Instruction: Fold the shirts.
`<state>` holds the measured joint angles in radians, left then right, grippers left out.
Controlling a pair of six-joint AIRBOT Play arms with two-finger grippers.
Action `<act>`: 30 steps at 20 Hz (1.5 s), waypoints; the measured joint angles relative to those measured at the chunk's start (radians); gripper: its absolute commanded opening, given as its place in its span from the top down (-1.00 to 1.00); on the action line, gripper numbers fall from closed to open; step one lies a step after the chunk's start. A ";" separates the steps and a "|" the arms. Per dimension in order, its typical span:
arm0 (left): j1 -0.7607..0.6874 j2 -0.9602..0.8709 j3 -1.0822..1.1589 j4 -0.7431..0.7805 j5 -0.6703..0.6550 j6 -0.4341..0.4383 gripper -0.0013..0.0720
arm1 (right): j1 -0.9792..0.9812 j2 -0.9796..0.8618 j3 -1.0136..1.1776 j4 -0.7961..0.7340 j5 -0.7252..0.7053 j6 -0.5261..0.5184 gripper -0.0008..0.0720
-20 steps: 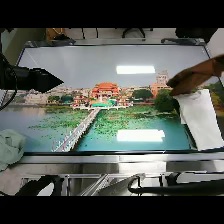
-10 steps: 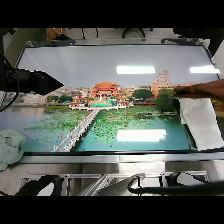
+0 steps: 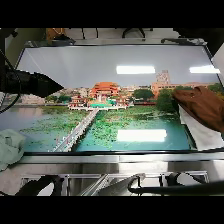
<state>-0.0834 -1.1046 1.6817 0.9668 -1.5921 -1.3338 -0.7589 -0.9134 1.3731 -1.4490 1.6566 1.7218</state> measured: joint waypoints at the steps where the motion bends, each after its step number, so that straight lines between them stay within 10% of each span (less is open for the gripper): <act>1: 0.000 0.000 0.000 0.000 -0.002 0.001 0.94 | -0.001 0.000 -0.016 -0.032 0.013 0.006 -0.72; 6: 0.000 0.000 0.000 0.000 -0.005 0.008 0.94 | -0.001 -0.012 -0.050 -0.096 0.018 0.010 -0.70; 9: 0.000 0.000 0.000 0.000 -0.003 0.008 0.94 | 0.000 -0.014 -0.055 -0.034 -0.044 0.011 0.80; 10: 0.000 0.000 0.000 0.000 -0.001 0.008 0.93 | 0.000 -0.015 -0.056 0.021 -0.079 0.010 0.93; 16: 0.000 0.000 0.000 0.000 0.023 0.000 0.93 | 0.117 -0.015 -0.060 0.330 -0.273 -0.074 0.94; 30: -0.003 0.000 -0.001 0.000 0.021 -0.028 0.94 | 0.780 0.016 -0.176 0.306 -0.445 -0.195 0.94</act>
<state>-0.0864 -1.1046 1.6810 0.9668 -1.5711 -1.3617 0.0208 -0.8978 1.1973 -1.1431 1.2118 1.5269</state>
